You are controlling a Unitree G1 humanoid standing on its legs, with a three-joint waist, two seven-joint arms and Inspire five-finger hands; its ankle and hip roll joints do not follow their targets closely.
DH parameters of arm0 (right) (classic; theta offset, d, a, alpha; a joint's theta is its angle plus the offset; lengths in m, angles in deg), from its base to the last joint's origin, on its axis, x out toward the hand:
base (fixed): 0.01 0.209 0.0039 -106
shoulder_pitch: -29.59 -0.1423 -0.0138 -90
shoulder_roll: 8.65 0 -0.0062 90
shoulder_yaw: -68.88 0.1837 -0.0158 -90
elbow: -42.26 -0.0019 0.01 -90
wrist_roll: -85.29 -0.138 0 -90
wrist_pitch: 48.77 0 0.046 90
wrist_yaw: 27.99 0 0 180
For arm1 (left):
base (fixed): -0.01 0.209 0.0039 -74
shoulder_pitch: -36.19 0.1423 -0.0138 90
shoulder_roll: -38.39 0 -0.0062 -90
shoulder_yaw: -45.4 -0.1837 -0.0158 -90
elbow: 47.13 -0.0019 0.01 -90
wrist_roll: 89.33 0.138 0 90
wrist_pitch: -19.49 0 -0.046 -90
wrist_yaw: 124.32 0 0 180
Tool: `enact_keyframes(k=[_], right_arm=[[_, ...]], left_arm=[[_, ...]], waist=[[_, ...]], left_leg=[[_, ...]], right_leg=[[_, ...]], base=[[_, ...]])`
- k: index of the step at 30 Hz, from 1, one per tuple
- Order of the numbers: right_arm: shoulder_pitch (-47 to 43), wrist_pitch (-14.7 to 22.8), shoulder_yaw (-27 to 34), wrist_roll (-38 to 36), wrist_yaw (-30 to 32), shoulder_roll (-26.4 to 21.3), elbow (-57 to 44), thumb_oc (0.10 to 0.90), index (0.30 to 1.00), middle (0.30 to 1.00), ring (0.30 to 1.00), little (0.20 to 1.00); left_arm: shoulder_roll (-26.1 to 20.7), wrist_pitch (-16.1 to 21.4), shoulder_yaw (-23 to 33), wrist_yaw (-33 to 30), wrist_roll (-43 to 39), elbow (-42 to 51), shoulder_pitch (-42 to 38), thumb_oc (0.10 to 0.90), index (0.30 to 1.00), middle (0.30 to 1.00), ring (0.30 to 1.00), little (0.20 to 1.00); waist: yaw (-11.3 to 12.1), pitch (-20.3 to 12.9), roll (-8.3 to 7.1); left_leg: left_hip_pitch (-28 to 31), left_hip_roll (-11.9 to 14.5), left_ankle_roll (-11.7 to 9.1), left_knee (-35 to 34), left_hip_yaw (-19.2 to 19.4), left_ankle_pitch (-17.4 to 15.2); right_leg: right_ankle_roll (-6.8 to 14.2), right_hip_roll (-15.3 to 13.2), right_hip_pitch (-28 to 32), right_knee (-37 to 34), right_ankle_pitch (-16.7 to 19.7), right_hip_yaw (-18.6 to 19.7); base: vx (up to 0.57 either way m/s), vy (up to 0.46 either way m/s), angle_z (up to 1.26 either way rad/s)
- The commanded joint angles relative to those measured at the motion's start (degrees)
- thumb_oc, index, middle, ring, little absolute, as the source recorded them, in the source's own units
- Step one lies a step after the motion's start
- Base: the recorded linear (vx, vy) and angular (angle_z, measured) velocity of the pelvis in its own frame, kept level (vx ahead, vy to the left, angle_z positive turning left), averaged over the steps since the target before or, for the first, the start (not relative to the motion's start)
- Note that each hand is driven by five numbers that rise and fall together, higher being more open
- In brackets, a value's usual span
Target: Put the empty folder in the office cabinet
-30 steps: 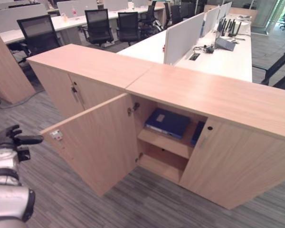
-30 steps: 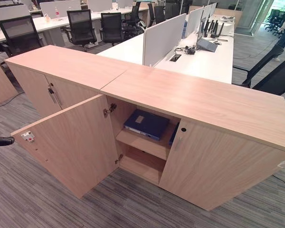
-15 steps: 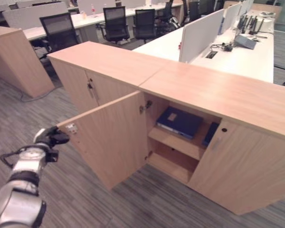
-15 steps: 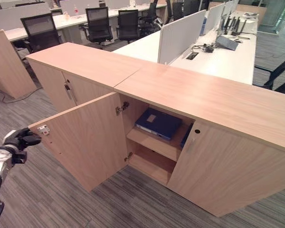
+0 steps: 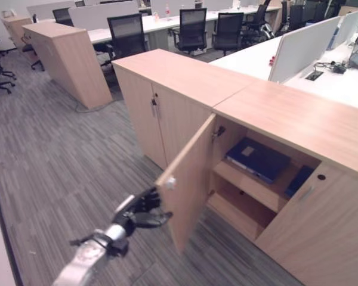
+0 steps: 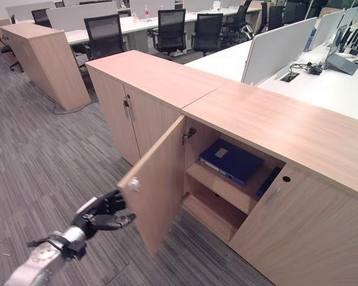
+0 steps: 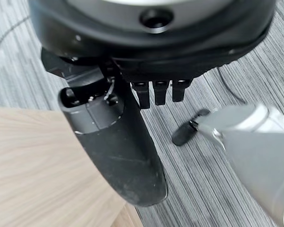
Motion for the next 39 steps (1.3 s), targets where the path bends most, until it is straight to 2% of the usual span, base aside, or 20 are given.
enact_keyframes(k=[1, 6, 19, 23, 24, 25, 26, 27, 28, 32, 36, 37, 39], right_arm=[[-2.31, 2.18, -0.55, 1.72, 1.25, -3.04, 3.99, 0.8, 0.9, 0.9, 0.9, 0.9], [-1.95, 2.23, -0.81, 4.28, 1.77, -4.3, 3.73, 0.8, 0.9, 0.9, 0.9, 0.9], [-3.9, 2.21, -4.36, 3.55, 1.81, -2.65, 3.46, 0.8, 0.9, 0.9, 0.9, 0.9], [-3.52, 1.86, -6.1, 4.26, 1.33, -2.3, 3.58, 0.8, 0.9, 0.9, 0.9, 0.9], [-6.76, 4.04, -8.93, 3.68, 4.17, -1.83, 2.62, 0.8, 0.9, 0.9, 0.9, 0.9], [-6.84, 4.07, -9.05, 3.62, 4.32, -1.75, 2.57, 0.8, 0.9, 0.9, 0.9, 0.9], [-6.69, 3.98, -8.69, 3.27, 3.1, -0.04, 0.3, 0.8, 0.9, 0.9, 0.9, 0.9], [-5.65, 3.63, -8.75, 4.87, 2.52, -0.29, -0.96, 0.8, 0.9, 0.9, 0.9, 0.9], [-5.52, 3.52, -9.02, 4.6, 2.53, 0.11, -1.07, 0.8, 0.9, 0.9, 0.9, 0.9], [-4.24, 3.77, -9.31, 3.49, 2.93, 0.25, -1.2, 0.8, 0.9, 0.9, 0.9, 0.9], [-2.68, 4.23, -8.31, 1.78, 3.09, 0.66, -1.36, 0.8, 0.9, 0.9, 0.9, 0.9], [-3.18, 4.76, -7.34, -0.39, 3.64, 1.68, -1.29, 0.8, 0.9, 0.9, 0.9, 0.9], [-4.0, 4.98, -6.44, -2.8, 4.04, 1.9, -1.12, 0.8, 0.9, 0.9, 0.9, 0.9]], left_arm=[[4.37, 3.14, 1.11, 3.69, -3.33, 6.28, -9.05, 0.8, 0.9, 0.9, 0.9, 0.9], [1.65, 3.71, 0.43, 4.95, -1.55, 6.36, -8.84, 0.8, 0.9, 0.9, 0.9, 0.9], [1.48, 4.6, -4.69, 6.83, -1.81, 9.24, -12.7, 0.8, 0.9, 0.9, 0.9, 0.9], [3.16, 5.13, -5.38, 6.34, -1.36, 6.24, -13.21, 0.8, 0.9, 0.9, 0.9, 0.9], [4.24, 5.09, -6.99, 3.76, -1.62, 7.62, -12.23, 0.8, 0.9, 0.9, 0.9, 0.9], [4.19, 5.03, -6.88, 3.64, -1.6, 7.74, -12.16, 0.8, 0.9, 0.9, 0.9, 0.9], [4.27, 4.58, -6.54, 3.36, -1.63, 7.05, -9.59, 0.8, 0.9, 0.9, 0.9, 0.9], [6.06, 2.73, -7.72, 4.32, -3.6, 5.0, -8.11, 0.8, 0.9, 0.9, 0.9, 0.9], [7.64, 1.19, -9.08, 4.6, -5.04, 3.63, -9.09, 0.8, 0.9, 0.9, 0.9, 0.9], [10.45, 1.33, -10.07, 3.1, -4.91, -0.04, -11.43, 0.8, 0.9, 0.9, 0.9, 0.9], [13.75, 2.84, -6.87, -0.73, -2.94, -5.4, -9.1, 0.8, 0.9, 0.9, 0.9, 0.9], [14.9, 3.8, -3.95, -2.86, -0.22, -6.96, -6.27, 0.8, 0.9, 0.9, 0.9, 0.9], [15.77, 3.44, -3.26, -3.38, 3.03, -10.68, -4.82, 0.8, 0.9, 0.9, 0.9, 0.9]], waist=[[-2.4, 0.18, 3.31], [-2.33, -0.04, 3.84], [-2.4, -0.45, 4.32], [-3.28, -0.19, 4.15], [-2.91, -0.57, 3.8], [-2.96, -0.53, 3.78], [-2.78, -0.63, 3.66], [-3.17, -0.74, 3.34], [-3.43, -0.82, 3.26], [-4.45, -0.86, 2.75], [-5.16, -0.47, 2.14], [-4.54, -0.19, 1.73], [-4.15, -0.19, 1.53]], left_leg=[[2.16, 1.99, -0.55, 0.05, 1.7, -7.85], [1.71, 2.59, -1.2, 0.05, 1.03, -7.43], [1.69, 3.56, -2.19, 0.05, 1.04, -6.78], [1.96, 4.33, -2.56, 0.05, 1.8, -6.65], [2.11, 4.56, -2.53, 0.05, 1.85, -6.61], [2.12, 4.58, -2.54, 0.05, 1.9, -6.62], [2.13, 4.73, -2.54, 0.05, 2.02, -6.58], [2.33, 5.17, -2.54, 0.05, 2.42, -6.67], [2.45, 5.5, -2.61, 0.05, 2.77, -6.65], [2.38, 6.25, -2.88, 0.05, 3.34, -6.35], [1.95, 7.74, -3.54, 0.05, 3.72, -5.55], [1.61, 8.66, -3.96, 0.05, 3.78, -5.02], [1.35, 9.54, -4.4, 0.05, 3.8, -4.52]], right_leg=[[3.21, 1.02, 0.27, 0.37, 0.05, -3.09], [2.7, 1.69, 0.12, 0.37, -0.78, -3.13], [1.76, 2.72, 0.73, 0.37, -2.21, -3.61], [1.23, 3.54, 0.32, 0.37, -2.79, -2.52], [0.95, 3.79, 0.36, 0.37, -2.64, -2.14], [0.94, 3.81, 0.35, 0.37, -2.64, -2.08], [0.84, 4.02, 0.26, 0.37, -2.76, -1.75], [0.65, 4.5, -0.04, 0.37, -3.15, -0.86], [0.49, 4.85, -0.25, 0.37, -3.38, -0.26], [0.01, 5.75, -0.72, 0.37, -3.77, 0.74], [-0.85, 7.33, -1.34, 0.37, -4.4, 1.52], [-1.41, 8.25, -1.55, 0.37, -4.92, 1.71], [-1.82, 9.03, -1.6, 0.37, -5.54, 1.66]], base=[[-0.02, -0.022, -0.17], [-0.04, -0.043, -0.09], [-0.02, -0.041, 0.01], [-0.01, -0.053, -0.02], [0.01, -0.046, -0.09], [0.01, -0.047, -0.21], [0.01, -0.071, -0.23], [0.02, -0.097, -0.24], [0.02, -0.102, -0.15], [0.01, -0.072, -0.21], [-0.01, -0.151, -0.1], [-0.01, -0.155, -0.12], [0.0, -0.19, -0.14]])
